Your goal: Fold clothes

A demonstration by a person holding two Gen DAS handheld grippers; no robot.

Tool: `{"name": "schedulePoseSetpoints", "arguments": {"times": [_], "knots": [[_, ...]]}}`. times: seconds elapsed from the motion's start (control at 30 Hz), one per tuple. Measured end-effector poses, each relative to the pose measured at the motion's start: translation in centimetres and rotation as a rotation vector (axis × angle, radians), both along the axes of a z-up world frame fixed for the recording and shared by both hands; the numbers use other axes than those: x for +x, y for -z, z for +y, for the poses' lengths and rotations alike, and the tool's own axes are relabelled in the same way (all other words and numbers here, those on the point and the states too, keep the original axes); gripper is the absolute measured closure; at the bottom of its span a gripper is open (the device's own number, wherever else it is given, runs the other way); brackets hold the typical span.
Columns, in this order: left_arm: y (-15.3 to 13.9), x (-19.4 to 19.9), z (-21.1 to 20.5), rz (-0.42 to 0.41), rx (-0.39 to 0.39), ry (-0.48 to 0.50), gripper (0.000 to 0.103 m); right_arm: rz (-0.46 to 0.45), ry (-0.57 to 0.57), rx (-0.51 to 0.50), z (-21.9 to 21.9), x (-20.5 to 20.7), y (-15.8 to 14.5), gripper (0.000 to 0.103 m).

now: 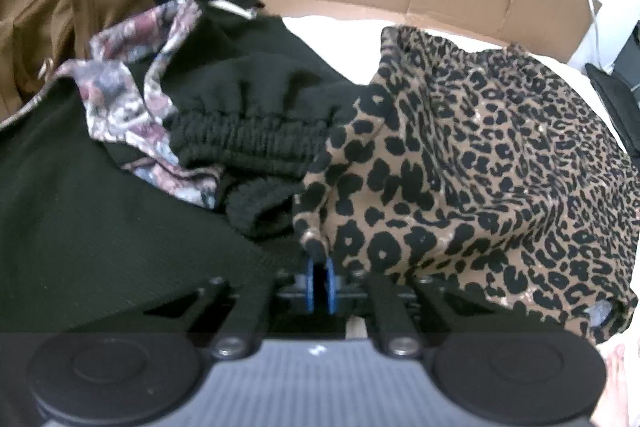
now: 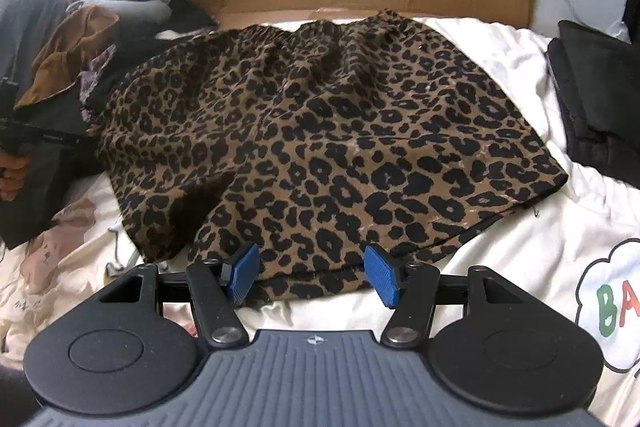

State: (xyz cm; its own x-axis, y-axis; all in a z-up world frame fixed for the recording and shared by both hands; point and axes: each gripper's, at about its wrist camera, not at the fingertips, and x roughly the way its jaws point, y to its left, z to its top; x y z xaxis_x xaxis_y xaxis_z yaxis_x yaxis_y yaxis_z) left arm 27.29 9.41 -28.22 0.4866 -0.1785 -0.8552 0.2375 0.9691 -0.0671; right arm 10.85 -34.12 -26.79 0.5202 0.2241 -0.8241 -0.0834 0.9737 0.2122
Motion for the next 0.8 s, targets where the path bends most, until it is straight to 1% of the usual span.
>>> {"name": "schedulePoseSetpoints", "arguments": {"times": [0.03, 0.13, 0.3, 0.33, 0.5, 0.63, 0.67, 0.7, 0.73, 0.77, 0.8], "knots": [[-0.3, -0.2, 0.0, -0.011, 0.001, 0.004, 0.097, -0.005, 0.01, -0.001, 0.2, 0.0, 0.1, 0.038], [-1.3, -0.7, 0.4, -0.027, -0.012, 0.007, 0.098, -0.01, -0.029, 0.014, 1.4, 0.8, 0.4, 0.038], [-2.5, -1.5, 1.1, -0.018, -0.038, 0.005, 0.098, 0.0, -0.108, 0.052, 4.3, 3.1, 1.7, 0.038], [-2.5, -1.6, 1.1, -0.015, -0.036, 0.006, 0.098, 0.0, -0.124, 0.064, 4.9, 3.6, 2.0, 0.038], [-2.4, -1.8, 1.1, -0.012, -0.035, 0.006, 0.098, 0.06, -0.232, 0.158, 8.4, 5.9, 3.2, 0.038], [-2.1, -1.7, 1.2, 0.004, -0.034, -0.001, 0.096, 0.085, -0.289, 0.148, 10.6, 6.2, 3.8, 0.038], [-2.0, -1.7, 1.2, 0.009, -0.029, -0.005, 0.093, 0.091, -0.303, 0.145, 11.1, 6.3, 4.0, 0.038], [-2.0, -1.7, 1.2, 0.012, -0.018, -0.011, 0.088, 0.095, -0.311, 0.141, 11.5, 6.2, 4.2, 0.041], [-2.1, -1.8, 1.3, 0.007, -0.01, -0.022, 0.087, 0.108, -0.31, 0.155, 11.6, 6.1, 4.5, 0.053], [-2.2, -1.9, 1.3, 0.003, -0.002, -0.033, 0.087, 0.123, -0.308, 0.17, 11.6, 6.1, 4.8, 0.061], [-2.4, -2.0, 1.4, -0.002, 0.006, -0.044, 0.087, 0.132, -0.308, 0.18, 11.8, 6.0, 5.0, 0.08]]}}
